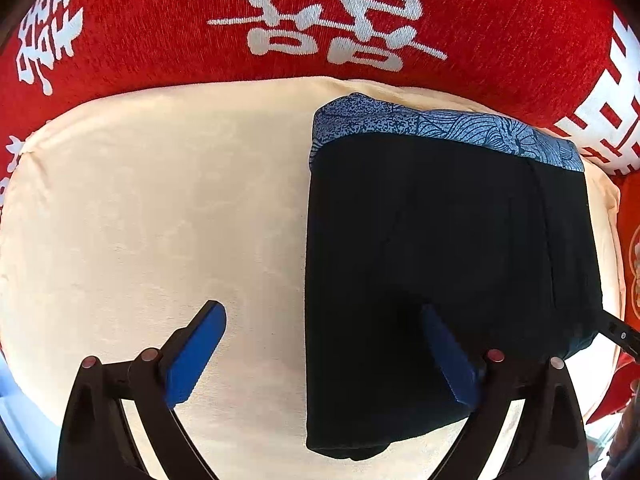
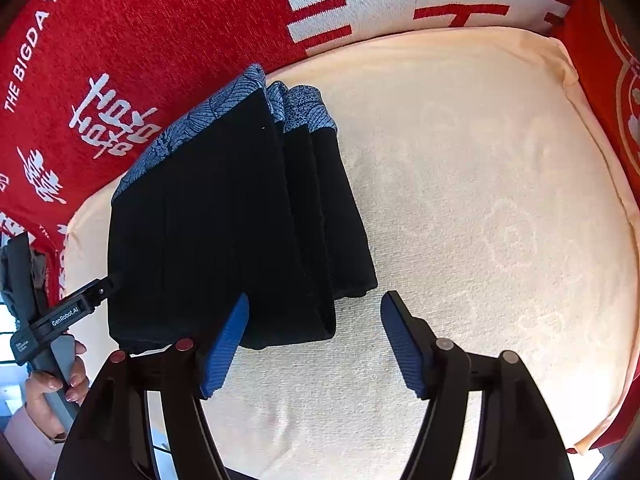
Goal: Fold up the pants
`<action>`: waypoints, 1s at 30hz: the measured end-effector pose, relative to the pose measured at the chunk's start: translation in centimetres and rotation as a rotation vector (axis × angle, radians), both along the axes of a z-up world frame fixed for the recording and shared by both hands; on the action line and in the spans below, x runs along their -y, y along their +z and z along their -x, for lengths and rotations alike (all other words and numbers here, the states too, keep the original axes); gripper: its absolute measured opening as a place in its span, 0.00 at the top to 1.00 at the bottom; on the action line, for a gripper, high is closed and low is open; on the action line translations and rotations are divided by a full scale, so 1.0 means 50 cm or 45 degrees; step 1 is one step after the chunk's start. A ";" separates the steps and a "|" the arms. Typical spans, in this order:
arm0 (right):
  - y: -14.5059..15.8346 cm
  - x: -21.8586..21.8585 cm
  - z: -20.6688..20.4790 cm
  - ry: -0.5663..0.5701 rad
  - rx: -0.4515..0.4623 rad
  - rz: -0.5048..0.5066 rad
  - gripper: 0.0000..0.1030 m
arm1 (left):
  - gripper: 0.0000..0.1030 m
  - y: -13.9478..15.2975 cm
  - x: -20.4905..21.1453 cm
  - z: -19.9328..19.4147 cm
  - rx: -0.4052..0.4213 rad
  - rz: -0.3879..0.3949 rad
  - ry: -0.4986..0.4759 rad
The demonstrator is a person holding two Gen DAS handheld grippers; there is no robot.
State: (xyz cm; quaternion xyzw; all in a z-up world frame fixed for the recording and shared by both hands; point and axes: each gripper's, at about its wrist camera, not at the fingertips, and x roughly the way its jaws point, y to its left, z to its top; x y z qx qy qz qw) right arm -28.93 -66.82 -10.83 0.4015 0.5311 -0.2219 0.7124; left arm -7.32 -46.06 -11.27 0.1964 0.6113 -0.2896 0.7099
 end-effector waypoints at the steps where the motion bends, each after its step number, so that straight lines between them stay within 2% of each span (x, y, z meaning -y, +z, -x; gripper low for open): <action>1: -0.001 0.001 0.000 0.000 -0.001 -0.004 0.27 | 0.05 -0.002 0.003 -0.001 -0.001 0.000 -0.002; 5: -0.003 0.006 0.004 0.001 0.010 -0.026 0.24 | 0.05 -0.007 0.007 -0.006 -0.013 0.005 -0.006; 9: -0.002 0.013 0.009 0.008 0.042 -0.051 0.23 | 0.05 -0.014 0.008 -0.022 -0.075 0.036 0.002; 11: 0.000 0.018 0.012 0.006 0.076 -0.074 0.21 | 0.05 -0.013 0.001 -0.033 -0.114 0.073 0.008; 17: 0.011 0.042 0.014 0.027 0.204 -0.126 0.15 | 0.05 -0.008 0.002 -0.061 -0.146 0.126 -0.012; 24: -0.024 0.099 -0.003 0.058 0.200 -0.206 0.15 | 0.05 -0.023 0.035 -0.106 -0.283 0.202 -0.043; 30: -0.080 0.147 -0.036 0.110 0.294 -0.384 0.15 | 0.05 -0.067 0.076 -0.127 -0.377 0.248 -0.143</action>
